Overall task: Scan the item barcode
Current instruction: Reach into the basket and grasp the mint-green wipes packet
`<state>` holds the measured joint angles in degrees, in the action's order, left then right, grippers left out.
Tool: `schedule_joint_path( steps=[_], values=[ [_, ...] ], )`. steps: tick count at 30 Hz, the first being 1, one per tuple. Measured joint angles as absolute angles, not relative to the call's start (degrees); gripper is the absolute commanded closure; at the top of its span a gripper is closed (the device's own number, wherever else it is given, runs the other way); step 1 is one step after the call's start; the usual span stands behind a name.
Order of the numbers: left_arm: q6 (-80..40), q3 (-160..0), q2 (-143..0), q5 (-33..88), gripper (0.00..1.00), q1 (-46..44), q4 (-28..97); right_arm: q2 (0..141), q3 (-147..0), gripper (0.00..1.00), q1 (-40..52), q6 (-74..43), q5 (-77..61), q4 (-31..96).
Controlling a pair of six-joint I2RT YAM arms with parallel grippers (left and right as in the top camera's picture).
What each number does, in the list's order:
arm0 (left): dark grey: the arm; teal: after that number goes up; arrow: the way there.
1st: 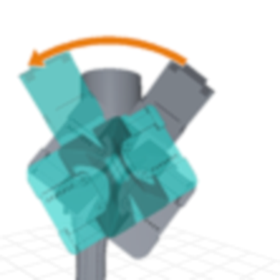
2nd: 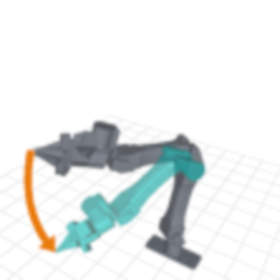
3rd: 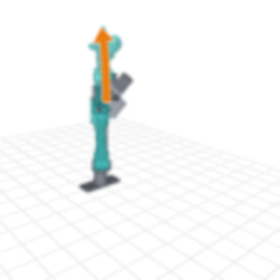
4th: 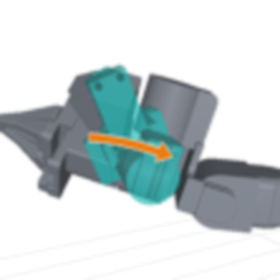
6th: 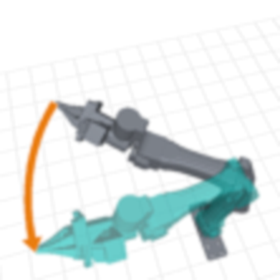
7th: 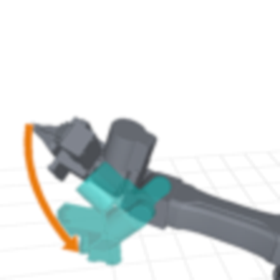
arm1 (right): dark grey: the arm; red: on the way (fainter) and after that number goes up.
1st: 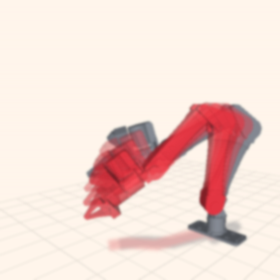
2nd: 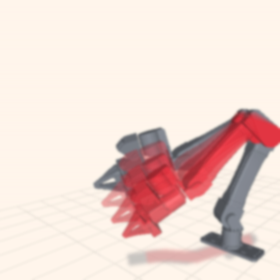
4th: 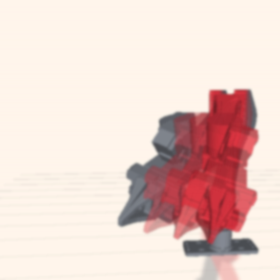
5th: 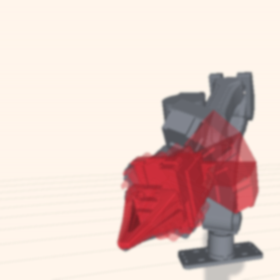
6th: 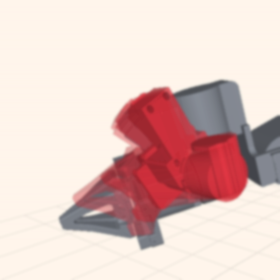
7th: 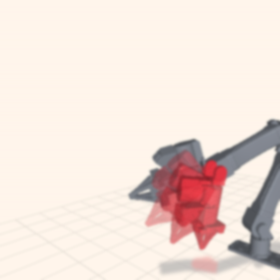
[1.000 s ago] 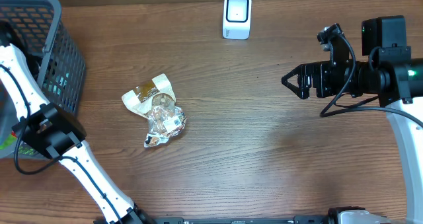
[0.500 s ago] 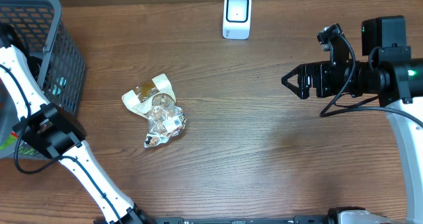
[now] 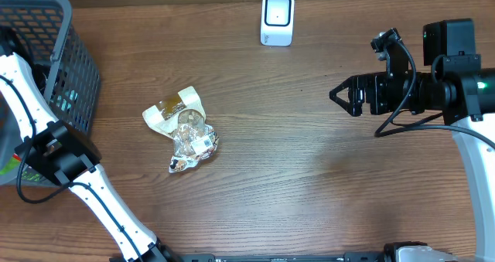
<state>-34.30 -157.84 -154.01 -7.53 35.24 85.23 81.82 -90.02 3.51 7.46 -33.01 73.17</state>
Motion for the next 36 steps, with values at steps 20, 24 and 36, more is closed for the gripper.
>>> schedule_joint_path(
  steps=[20, 24, 36],
  values=[
    [-34.1, -145.0, -150.4, -7.2, 0.11, 34.7, 76.6, 81.8, -90.0, 0.00, 3.5, 7.5, -33.0, 73.2],
    [-34.2, -143.0, -150.4, -5.7, 0.34, 35.3, 74.9, 81.8, -90.0, 0.00, 3.5, 7.5, -33.0, 73.2],
    [-32.7, -144.0, -150.3, -4.8, 0.96, 36.3, 76.8, 81.8, -90.0, 0.00, 3.5, 7.5, -33.0, 73.1]
  ],
)
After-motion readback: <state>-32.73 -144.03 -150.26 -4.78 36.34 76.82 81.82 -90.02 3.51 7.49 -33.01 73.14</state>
